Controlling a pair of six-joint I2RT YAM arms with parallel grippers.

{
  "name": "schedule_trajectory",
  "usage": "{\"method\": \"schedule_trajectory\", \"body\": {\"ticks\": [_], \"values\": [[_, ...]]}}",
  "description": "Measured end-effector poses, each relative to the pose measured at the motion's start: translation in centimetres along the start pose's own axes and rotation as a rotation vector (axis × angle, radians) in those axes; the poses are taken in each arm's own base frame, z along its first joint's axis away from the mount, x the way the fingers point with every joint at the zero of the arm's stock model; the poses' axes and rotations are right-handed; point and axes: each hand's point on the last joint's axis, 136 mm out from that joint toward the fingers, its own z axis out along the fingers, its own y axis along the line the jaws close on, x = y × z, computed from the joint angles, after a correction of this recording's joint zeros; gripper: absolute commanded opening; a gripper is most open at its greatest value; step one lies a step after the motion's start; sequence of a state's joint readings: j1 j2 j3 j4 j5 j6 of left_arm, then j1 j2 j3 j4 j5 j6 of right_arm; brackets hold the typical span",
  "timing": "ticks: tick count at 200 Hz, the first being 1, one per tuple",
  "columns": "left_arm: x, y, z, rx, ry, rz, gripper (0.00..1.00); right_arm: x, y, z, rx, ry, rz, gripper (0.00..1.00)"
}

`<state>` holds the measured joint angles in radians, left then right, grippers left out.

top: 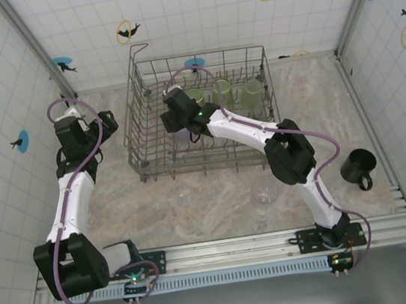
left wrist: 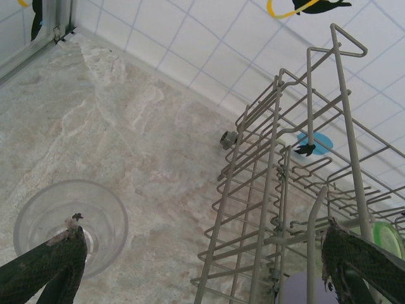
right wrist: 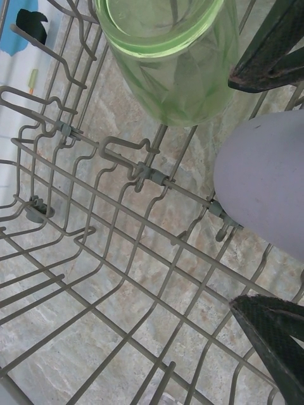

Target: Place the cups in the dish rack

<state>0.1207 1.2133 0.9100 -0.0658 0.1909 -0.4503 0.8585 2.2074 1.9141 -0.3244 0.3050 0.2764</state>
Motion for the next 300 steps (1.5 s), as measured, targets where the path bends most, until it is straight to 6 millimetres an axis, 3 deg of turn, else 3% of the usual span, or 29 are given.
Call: {"method": "schedule_trajectory", "body": {"ticks": [33,59,116,139,208,253,300], "values": [[-0.1,0.0,-0.1,0.001,-0.002,0.000,0.97,0.2,0.2,-0.5,-0.002,0.015,0.007,0.86],[-0.1,-0.1,-0.1,0.002,-0.005,0.001,0.97,-0.6,0.6,-2.0,-0.010,0.003,0.014,0.87],[-0.3,-0.2,-0.4,0.005,-0.013,0.003,0.97,-6.4,0.7,-9.2,-0.043,-0.140,0.061,0.94],[-0.5,-0.2,-0.5,0.000,-0.022,0.005,0.97,-7.0,-0.4,-11.8,-0.028,-0.170,0.070,0.99],[-0.9,0.3,-0.6,-0.028,-0.042,0.005,0.97,-4.0,-5.6,-16.4,0.085,-0.155,0.111,1.00],[-0.9,0.3,-0.6,-0.031,-0.042,0.005,0.97,-2.4,-11.4,-20.2,0.184,-0.176,0.191,1.00],[-0.9,0.3,-0.6,-0.031,-0.042,0.005,0.97,1.5,-18.0,-23.5,0.331,-0.160,0.304,1.00]]}}
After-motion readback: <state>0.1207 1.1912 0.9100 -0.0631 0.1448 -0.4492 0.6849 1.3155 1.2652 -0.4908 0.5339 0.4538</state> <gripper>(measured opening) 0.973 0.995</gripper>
